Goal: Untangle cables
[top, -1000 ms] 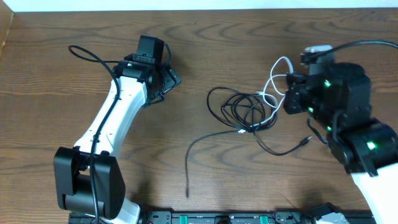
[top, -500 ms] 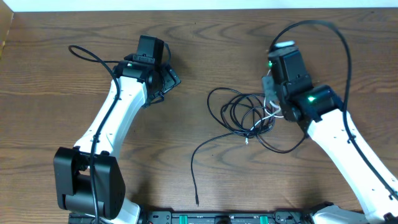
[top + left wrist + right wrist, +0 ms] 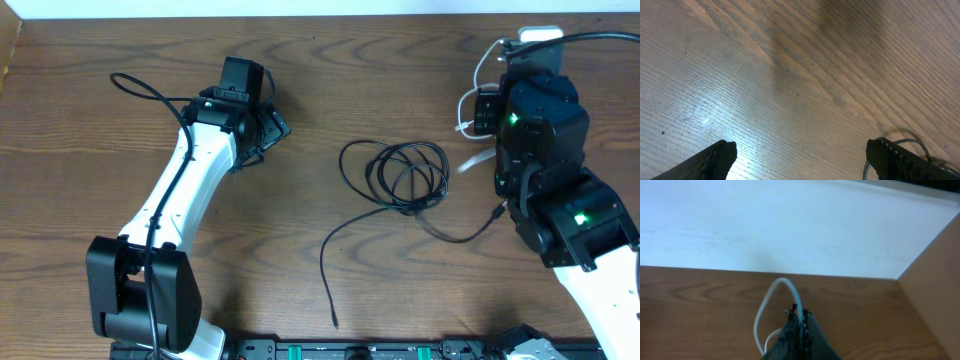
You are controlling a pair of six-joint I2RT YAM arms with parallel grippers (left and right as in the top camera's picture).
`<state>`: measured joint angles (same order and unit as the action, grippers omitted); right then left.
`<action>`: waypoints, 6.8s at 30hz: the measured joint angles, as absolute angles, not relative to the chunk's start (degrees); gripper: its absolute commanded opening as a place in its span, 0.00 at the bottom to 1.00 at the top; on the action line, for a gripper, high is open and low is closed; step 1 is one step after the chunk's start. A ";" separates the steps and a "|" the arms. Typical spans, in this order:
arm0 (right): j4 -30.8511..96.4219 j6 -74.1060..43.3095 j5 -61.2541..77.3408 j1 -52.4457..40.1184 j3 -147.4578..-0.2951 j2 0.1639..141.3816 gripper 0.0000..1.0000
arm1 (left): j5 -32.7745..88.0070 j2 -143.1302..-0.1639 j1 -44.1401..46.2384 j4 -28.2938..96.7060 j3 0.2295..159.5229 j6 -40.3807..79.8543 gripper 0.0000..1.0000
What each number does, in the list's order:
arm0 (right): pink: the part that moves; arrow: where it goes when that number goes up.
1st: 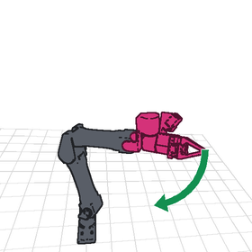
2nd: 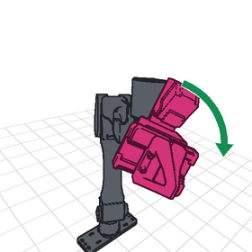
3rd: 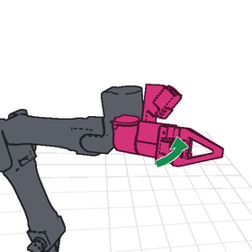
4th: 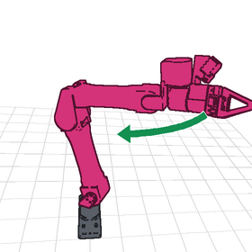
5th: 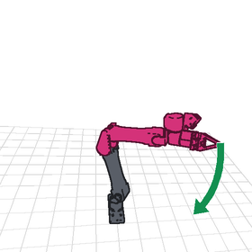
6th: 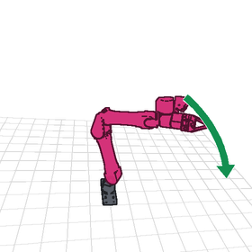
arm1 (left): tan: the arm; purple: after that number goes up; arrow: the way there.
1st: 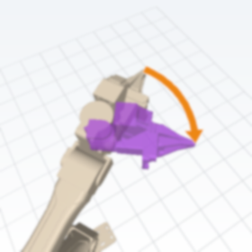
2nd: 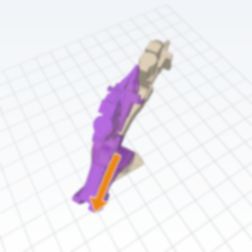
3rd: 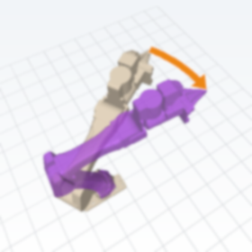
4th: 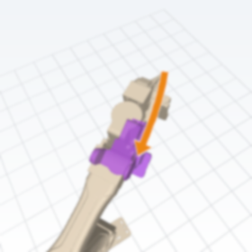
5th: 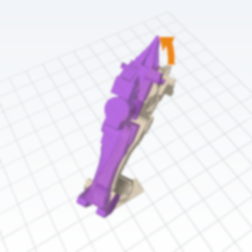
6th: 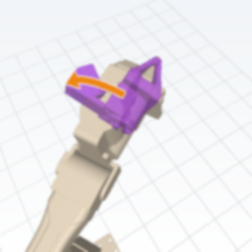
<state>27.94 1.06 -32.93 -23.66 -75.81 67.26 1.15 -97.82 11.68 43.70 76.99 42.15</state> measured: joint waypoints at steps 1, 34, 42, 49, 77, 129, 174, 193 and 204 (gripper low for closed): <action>26.81 2.04 -33.61 -23.24 -75.81 67.70 0.01 | 1.13 -97.82 11.68 43.70 76.99 42.15 0.90; 7.79 4.71 -23.86 37.47 -76.12 97.17 0.01 | 1.15 -97.82 11.68 43.72 76.97 42.15 0.98; 12.01 0.34 -20.49 38.94 -75.99 107.85 0.01 | 1.15 -97.82 11.68 43.72 76.97 42.15 0.98; 14.66 -2.70 -14.85 38.74 -75.99 107.83 0.27 | 1.15 -97.82 11.68 43.72 76.97 42.15 0.98; 13.93 -8.71 -11.60 46.24 -75.99 107.83 0.98 | 1.15 -97.82 11.68 43.72 76.97 42.15 0.98; 50.26 -30.57 -2.52 40.53 -75.99 89.17 0.01 | 1.15 -97.82 11.68 43.72 76.97 42.15 0.98; 43.94 -19.31 11.97 1.30 -71.50 89.52 0.56 | 1.15 -97.82 11.68 43.72 76.97 42.15 0.98; 39.92 -8.27 14.26 -3.99 -67.00 109.06 0.53 | 1.15 -97.82 11.68 43.72 76.97 42.15 0.98; 36.60 -5.56 17.63 -4.19 -67.05 110.63 0.01 | 1.15 -97.82 11.68 43.72 76.97 42.15 0.98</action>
